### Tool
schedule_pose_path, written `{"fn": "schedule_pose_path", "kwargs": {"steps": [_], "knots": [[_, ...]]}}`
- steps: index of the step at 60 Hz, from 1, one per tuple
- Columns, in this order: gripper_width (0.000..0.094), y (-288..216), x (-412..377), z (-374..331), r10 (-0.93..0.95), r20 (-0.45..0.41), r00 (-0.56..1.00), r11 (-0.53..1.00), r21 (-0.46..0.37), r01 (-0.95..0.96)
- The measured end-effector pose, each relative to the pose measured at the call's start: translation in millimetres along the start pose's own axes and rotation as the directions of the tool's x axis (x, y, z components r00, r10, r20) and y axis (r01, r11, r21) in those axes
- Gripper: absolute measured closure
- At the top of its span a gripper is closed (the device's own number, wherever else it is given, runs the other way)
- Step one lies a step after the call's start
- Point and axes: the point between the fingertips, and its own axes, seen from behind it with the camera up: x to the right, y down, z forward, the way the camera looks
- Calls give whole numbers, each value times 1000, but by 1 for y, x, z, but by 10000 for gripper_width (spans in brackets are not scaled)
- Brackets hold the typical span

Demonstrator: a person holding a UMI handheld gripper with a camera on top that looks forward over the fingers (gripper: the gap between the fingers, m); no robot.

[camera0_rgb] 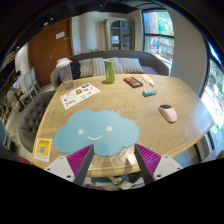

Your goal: Arrange mouse

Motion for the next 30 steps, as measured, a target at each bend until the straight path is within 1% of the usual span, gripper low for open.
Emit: {"fn": "schedule_pose_path", "kwargs": {"steps": [8, 16, 22, 27, 30], "knots": [[97, 7, 24, 2, 26, -40, 999, 1000, -16, -26], [95, 5, 68, 16, 67, -84, 994, 998, 6, -66], [98, -3, 130, 23, 71, -141, 988, 997, 9, -70], [101, -18, 175, 49, 86, -176, 981, 996, 26, -83], [102, -33, 200, 61, 101, -177, 979, 995, 40, -95]]}}
